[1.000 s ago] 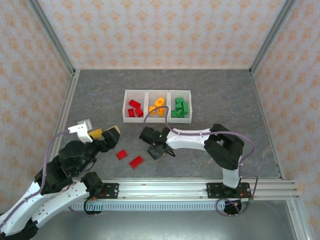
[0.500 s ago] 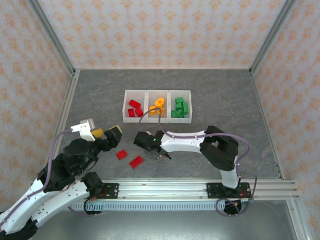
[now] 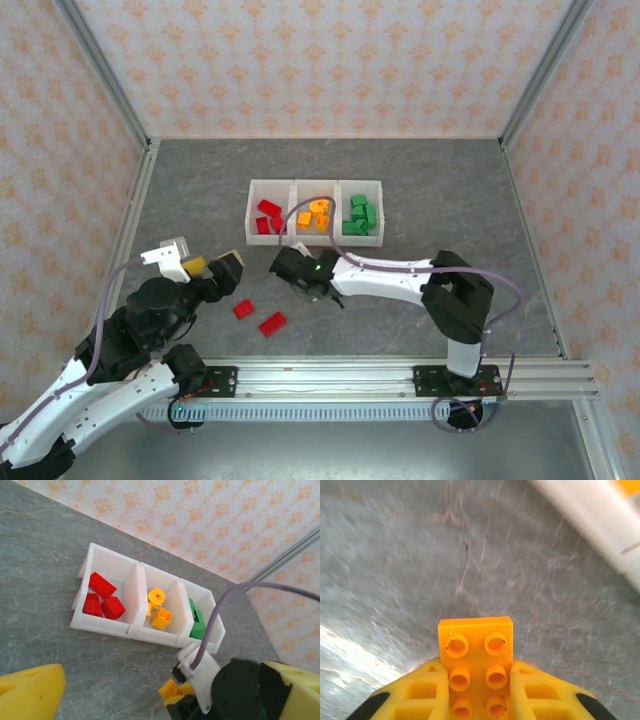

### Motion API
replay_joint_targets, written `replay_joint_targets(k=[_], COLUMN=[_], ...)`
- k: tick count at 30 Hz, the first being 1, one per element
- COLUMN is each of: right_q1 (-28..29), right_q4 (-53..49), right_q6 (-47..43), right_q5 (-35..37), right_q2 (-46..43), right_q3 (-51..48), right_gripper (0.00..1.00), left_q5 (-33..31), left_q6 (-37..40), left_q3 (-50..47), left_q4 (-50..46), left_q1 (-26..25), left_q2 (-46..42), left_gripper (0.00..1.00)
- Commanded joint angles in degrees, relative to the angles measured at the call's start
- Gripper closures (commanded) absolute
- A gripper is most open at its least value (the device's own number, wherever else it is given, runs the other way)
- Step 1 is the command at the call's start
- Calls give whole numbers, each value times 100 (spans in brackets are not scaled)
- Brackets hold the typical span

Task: Sort the legos into containers by color
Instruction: Pick up the lego from the bottom-center of the table, then place the lego in the container.

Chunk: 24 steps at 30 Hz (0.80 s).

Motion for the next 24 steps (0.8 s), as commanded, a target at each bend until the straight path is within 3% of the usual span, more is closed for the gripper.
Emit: replay_joint_targets(k=[1,6,14,22,24], right_q1=[-241,-764,-1618,-2078,-2114], right_q4=[165,442,1182,1535,1524], right_q6=[88,34,60,82,39], right_q5=[365,432,-35,-639,-746], right_q2=[-317,-251,431,1291,1481], right_q3=[346,753,1376,2155,2362], right_gripper=[78,77,76,76,72], left_q5=[-173,-181,-183,-236,-242], left_q6=[28,25,35,63,63], left_q3=[-69,-78,-83,-73,-75], left_q4=[-95,-91,-83,-93,-96], left_q1=[-14,-10,-14,-7,-2], left_q2=[-47,-41,-14,12,24], left_gripper=[1,1,1,1,1])
